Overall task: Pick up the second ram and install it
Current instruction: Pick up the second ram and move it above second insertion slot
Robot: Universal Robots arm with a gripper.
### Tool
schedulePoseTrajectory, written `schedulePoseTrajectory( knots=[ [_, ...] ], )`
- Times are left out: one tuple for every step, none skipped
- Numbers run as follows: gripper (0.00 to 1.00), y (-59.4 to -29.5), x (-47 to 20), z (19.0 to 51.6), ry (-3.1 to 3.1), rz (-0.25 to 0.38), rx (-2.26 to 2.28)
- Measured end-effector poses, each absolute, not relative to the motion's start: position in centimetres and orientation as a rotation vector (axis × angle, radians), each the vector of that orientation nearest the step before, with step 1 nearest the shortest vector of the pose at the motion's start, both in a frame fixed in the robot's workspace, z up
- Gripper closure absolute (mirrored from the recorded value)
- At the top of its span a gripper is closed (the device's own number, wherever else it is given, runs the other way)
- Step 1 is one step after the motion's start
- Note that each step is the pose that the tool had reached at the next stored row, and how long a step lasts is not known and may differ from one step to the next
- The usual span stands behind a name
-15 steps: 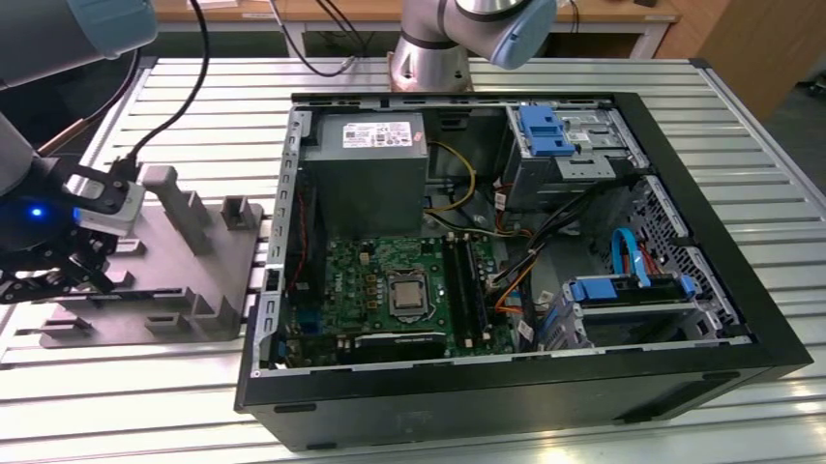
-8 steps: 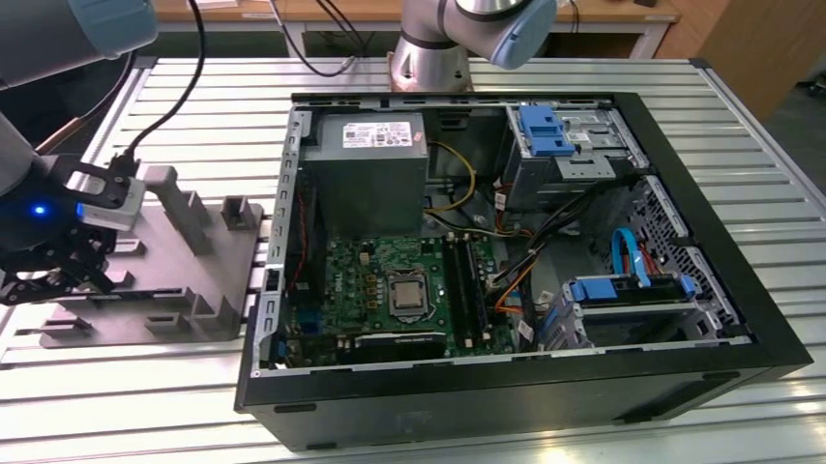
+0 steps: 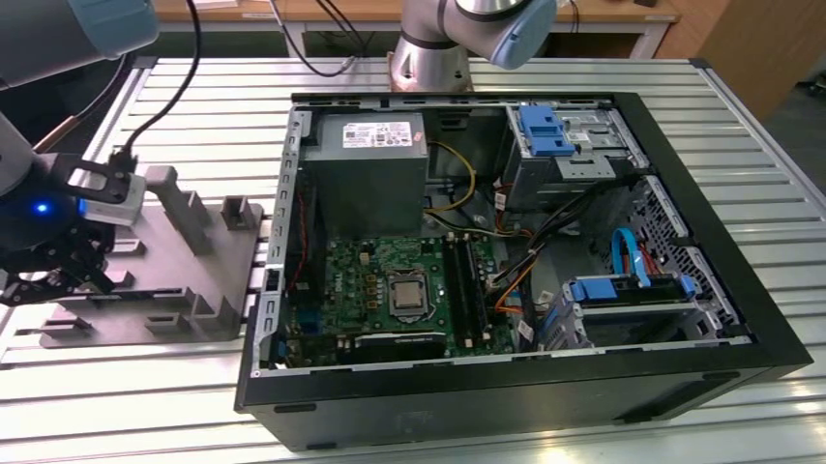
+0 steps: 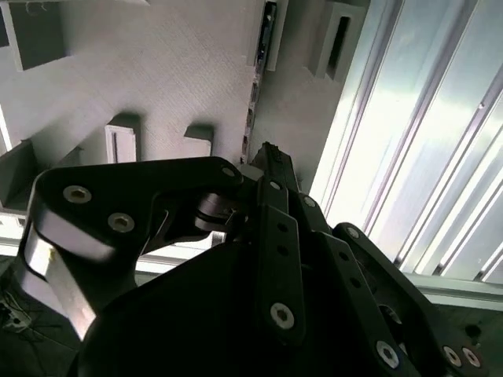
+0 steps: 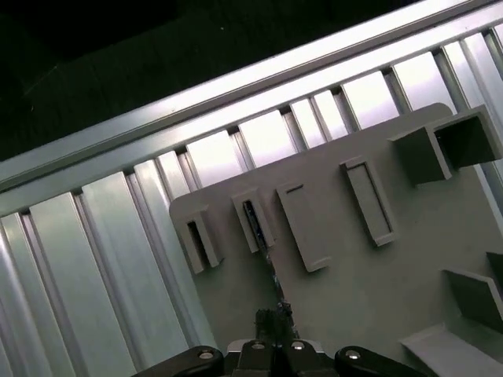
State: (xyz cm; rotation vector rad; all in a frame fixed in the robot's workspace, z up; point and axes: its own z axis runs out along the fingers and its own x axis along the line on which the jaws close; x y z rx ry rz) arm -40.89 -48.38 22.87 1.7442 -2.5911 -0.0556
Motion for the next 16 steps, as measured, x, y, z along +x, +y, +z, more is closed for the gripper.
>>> schedulePoseTrajectory(
  knots=[
    [0.89,-48.38,-40.88,22.87,-2.583,-0.056,1.756],
    [0.89,-48.38,-40.89,22.87,-2.575,-0.055,1.768],
    [0.89,-48.38,-40.89,22.87,-2.566,-0.055,1.78],
    [0.89,-48.38,-40.89,22.87,-2.558,-0.055,1.792],
    [0.89,-48.38,-40.89,22.87,-2.549,-0.055,1.804],
    [0.89,-48.38,-40.89,22.87,-2.539,-0.055,1.818],
    [0.89,-48.38,-40.89,22.87,-2.529,-0.055,1.831],
    [0.89,-48.38,-40.89,22.87,-2.519,-0.054,1.844],
    [0.89,-48.38,-40.89,22.87,-2.51,-0.054,1.857],
    [0.89,-48.38,-40.89,22.87,-2.5,-0.054,1.869],
    [0.89,-48.38,-40.89,22.87,-2.491,-0.054,1.882],
    [0.89,-48.38,-40.89,22.87,-2.482,-0.054,1.893],
    [0.89,-48.38,-40.89,22.87,-2.472,-0.054,1.906],
    [0.89,-48.38,-40.89,22.87,-2.463,-0.054,1.917],
    [0.89,-48.38,-40.89,22.87,-2.454,-0.053,1.929],
    [0.89,-48.38,-40.89,22.87,-2.444,-0.053,1.941]
  ],
)
